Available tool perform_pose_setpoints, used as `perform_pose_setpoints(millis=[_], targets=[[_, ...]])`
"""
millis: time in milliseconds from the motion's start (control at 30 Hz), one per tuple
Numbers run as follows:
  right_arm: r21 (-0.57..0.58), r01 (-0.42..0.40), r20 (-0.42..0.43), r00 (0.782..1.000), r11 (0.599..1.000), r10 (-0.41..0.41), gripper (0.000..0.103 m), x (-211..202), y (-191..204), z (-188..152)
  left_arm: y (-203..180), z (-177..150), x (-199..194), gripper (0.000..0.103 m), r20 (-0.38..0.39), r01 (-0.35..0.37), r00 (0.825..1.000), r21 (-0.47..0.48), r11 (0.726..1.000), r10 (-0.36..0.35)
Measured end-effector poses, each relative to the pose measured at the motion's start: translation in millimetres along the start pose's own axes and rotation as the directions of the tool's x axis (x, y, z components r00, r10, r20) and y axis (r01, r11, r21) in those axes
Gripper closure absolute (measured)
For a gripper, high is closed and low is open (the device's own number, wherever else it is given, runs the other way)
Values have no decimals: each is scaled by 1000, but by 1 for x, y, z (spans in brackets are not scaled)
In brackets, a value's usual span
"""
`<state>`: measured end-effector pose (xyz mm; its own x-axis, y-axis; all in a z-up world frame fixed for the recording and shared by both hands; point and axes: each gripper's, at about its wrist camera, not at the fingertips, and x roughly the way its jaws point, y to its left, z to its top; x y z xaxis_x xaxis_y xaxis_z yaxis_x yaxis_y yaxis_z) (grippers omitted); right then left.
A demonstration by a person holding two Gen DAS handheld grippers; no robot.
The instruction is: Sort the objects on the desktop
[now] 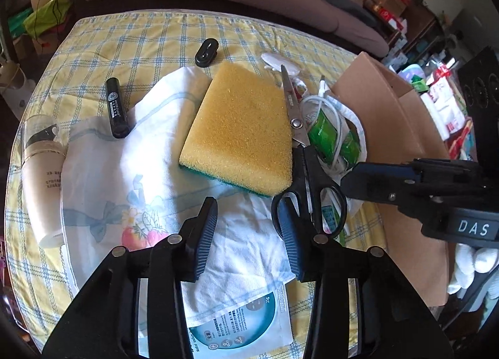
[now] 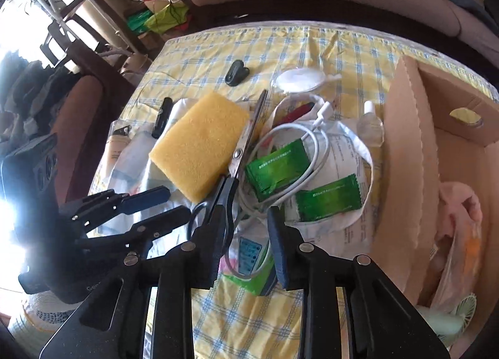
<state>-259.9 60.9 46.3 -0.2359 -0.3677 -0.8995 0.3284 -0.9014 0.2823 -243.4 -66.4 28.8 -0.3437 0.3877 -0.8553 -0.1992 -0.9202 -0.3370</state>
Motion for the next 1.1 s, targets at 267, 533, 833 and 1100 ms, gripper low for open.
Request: perform_pose_setpoints(millis=[267, 533, 833, 1100], targets=[[28, -58, -41, 997, 998, 59, 80, 27, 0, -16, -8, -4, 3, 66, -4, 31, 1000, 17, 999, -31], [143, -265, 83, 963, 953, 256, 84, 15, -12, -30, 7, -13, -1, 93, 8, 273, 962, -97, 957, -274], [168, -485, 217, 868, 858, 447, 84, -22, 7, -61, 5, -42, -44, 103, 62, 400, 916, -102, 911, -395], [114, -563, 308, 804, 819, 510, 85, -77, 46, -77, -9, -53, -124, 103, 157, 424, 897, -46, 904, -413]])
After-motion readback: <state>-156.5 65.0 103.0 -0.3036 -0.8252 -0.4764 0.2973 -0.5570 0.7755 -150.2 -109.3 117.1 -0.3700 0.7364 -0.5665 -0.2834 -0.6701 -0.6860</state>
